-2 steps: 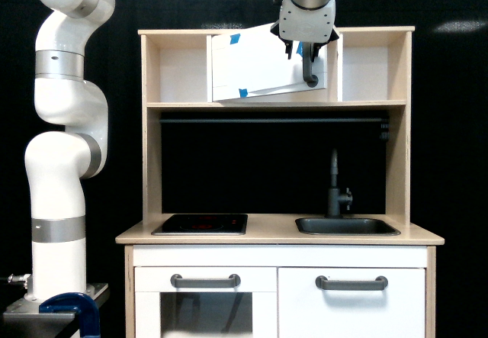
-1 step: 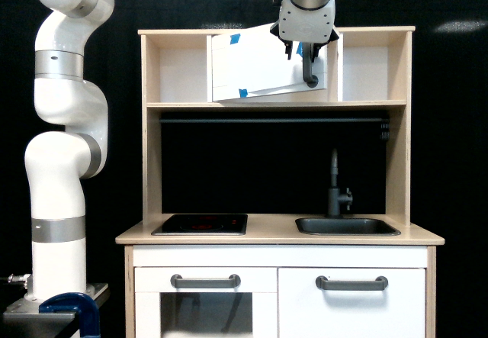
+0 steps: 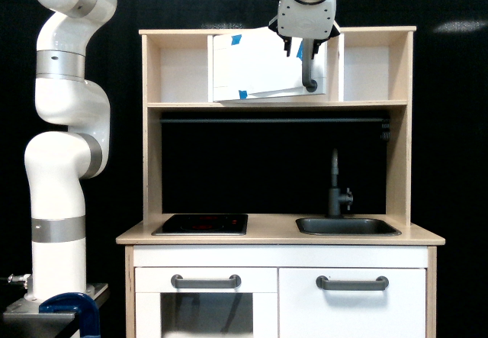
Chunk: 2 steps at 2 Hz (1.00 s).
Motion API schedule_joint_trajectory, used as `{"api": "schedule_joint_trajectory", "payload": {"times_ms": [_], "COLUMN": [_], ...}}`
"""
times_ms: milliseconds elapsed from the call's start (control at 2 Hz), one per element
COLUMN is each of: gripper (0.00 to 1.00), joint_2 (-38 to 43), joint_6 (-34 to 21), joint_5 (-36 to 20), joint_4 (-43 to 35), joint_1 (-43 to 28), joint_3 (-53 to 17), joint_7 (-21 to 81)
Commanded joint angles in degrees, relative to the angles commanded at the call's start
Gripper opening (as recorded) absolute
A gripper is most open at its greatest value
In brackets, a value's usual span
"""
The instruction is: Open the oven door
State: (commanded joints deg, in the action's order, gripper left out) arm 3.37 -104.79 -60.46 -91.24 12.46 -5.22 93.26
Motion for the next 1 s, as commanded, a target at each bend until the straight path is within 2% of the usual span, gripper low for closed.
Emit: {"api": "schedule_joint_trajectory", "payload": {"times_ms": [500,1000], "gripper": [1.0,1.0], "joint_2": [-2.8,-3.5], "joint_6": [-11.5,-12.8], "joint_5": [4.5,5.8], "joint_4": [4.7,6.1], "joint_1": [7.5,8.4], "joint_3": [-7.2,-8.5], "joint_7": [10.1,12.1]}}
